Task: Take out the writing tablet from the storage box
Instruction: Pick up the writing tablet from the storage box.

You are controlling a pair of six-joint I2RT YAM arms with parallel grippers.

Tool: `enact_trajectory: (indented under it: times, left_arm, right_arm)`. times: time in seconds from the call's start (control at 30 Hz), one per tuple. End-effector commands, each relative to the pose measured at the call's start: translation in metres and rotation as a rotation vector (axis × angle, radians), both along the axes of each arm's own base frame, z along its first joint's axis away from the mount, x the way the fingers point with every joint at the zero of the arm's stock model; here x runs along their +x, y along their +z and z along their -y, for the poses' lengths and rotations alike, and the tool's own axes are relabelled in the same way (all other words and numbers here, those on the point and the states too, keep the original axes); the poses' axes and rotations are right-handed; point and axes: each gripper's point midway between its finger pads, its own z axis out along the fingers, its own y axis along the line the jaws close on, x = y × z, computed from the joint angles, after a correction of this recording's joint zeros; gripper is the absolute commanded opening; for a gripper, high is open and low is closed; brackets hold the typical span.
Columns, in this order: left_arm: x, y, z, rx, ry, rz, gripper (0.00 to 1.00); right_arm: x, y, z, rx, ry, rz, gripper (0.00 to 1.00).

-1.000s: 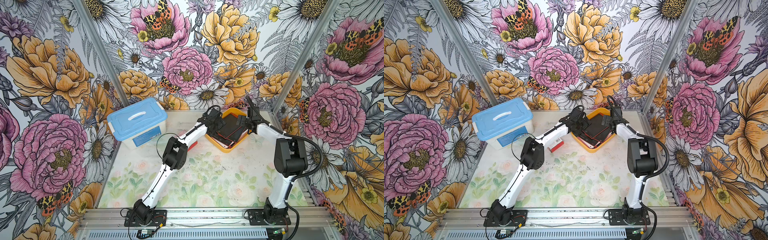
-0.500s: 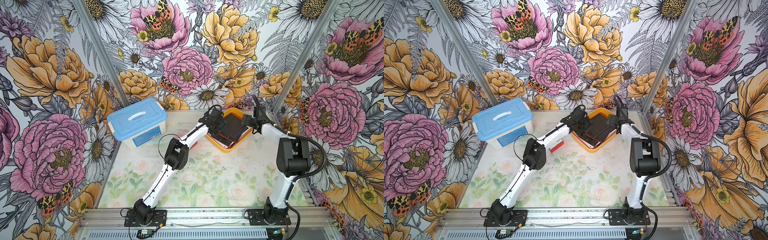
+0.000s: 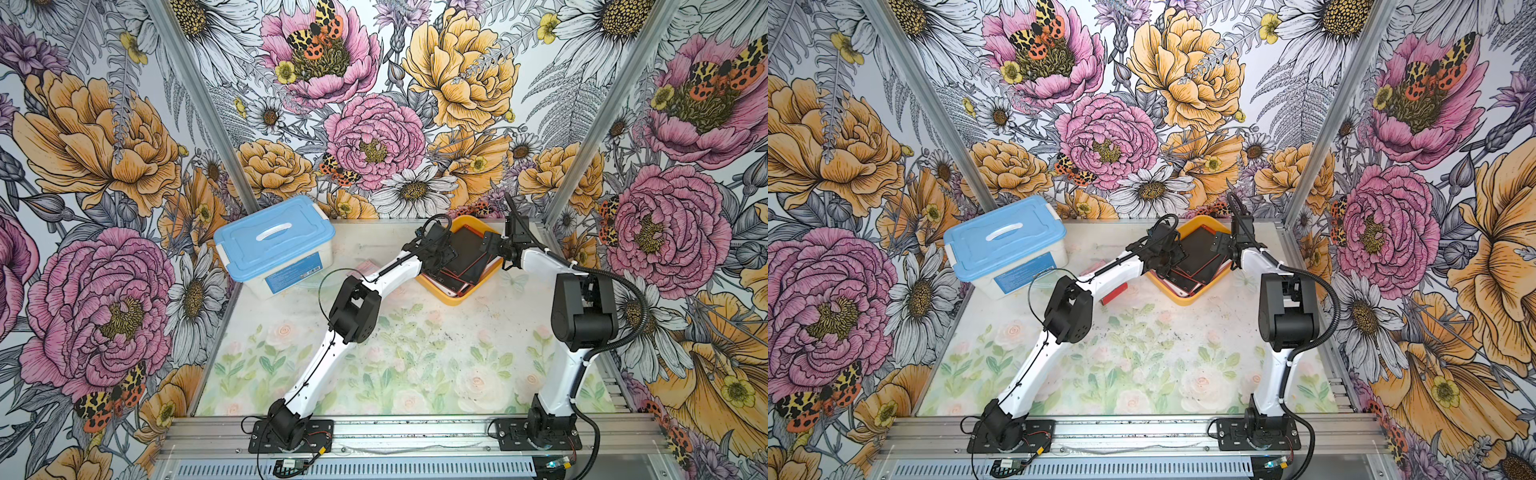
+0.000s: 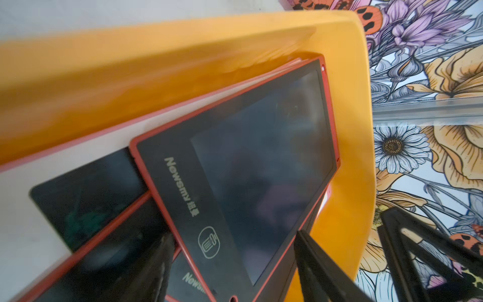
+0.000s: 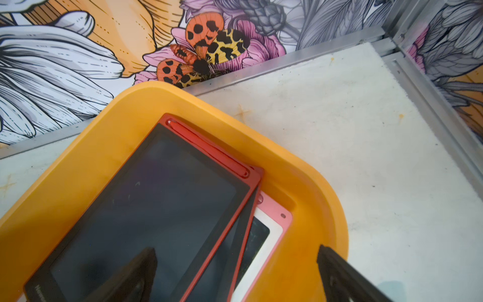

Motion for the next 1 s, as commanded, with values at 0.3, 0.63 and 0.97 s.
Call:
enact_trajectory:
  times: [0.3, 0.63, 0.97]
  left_arm:
    - [0.027, 0.053, 0.003, -0.175, 0.019, 0.242, 0.72]
    - [0.031, 0.064, 0.015, -0.229, -0.029, 0.295, 0.72]
    - [0.017, 0.077, 0.011, -0.194, -0.04, 0.266, 0.61]
  right_arm:
    - [-0.002, 0.002, -0.007, 0.077, -0.005, 0.009, 0.98]
    - [-0.006, 0.001, -0.009, 0.095, -0.009, 0.004, 0.98]
    - [-0.009, 0.025, -0.005, 0.075, -0.017, 0.051, 0.98]
